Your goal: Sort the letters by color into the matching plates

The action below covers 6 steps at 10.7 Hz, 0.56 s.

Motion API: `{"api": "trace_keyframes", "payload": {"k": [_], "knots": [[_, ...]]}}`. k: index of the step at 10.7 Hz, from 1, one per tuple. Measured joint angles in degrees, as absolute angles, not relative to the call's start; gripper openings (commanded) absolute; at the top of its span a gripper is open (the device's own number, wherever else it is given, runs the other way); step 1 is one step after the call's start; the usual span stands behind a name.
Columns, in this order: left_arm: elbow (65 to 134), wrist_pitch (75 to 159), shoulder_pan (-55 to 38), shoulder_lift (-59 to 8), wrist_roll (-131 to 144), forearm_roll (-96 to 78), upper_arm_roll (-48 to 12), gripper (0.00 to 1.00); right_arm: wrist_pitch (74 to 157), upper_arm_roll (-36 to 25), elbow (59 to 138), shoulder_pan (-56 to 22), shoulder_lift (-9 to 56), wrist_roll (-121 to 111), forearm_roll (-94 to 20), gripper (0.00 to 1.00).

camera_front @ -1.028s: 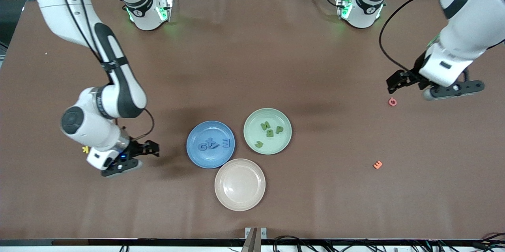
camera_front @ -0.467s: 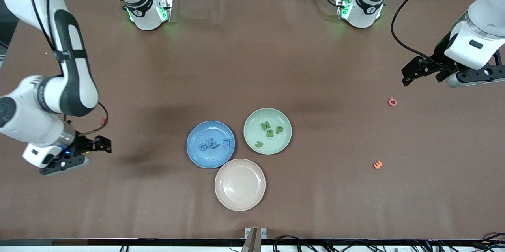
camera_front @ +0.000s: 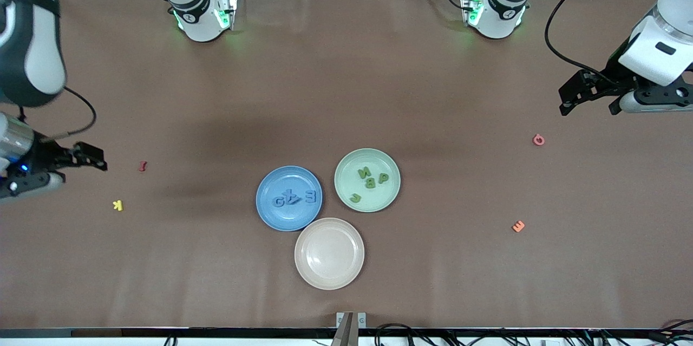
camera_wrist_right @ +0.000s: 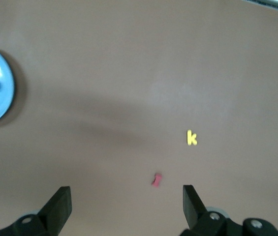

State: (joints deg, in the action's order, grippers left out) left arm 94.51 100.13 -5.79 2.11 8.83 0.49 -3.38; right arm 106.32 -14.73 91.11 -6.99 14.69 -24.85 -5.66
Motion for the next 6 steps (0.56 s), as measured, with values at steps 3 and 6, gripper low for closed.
{"api": "trace_keyframes", "payload": {"k": [3,6], "knots": [[94.5,97.4,-5.8,2.0,5.7,1.2,-3.2,1.00,95.4,-16.9,88.8,-8.3,8.7,-21.9,-5.5,1.00],[94.5,95.5,-5.8,1.8,4.7,1.7,-3.2,1.00,86.8,-16.9,84.2,-10.5,5.3,-11.4,-5.0,1.00]]}}
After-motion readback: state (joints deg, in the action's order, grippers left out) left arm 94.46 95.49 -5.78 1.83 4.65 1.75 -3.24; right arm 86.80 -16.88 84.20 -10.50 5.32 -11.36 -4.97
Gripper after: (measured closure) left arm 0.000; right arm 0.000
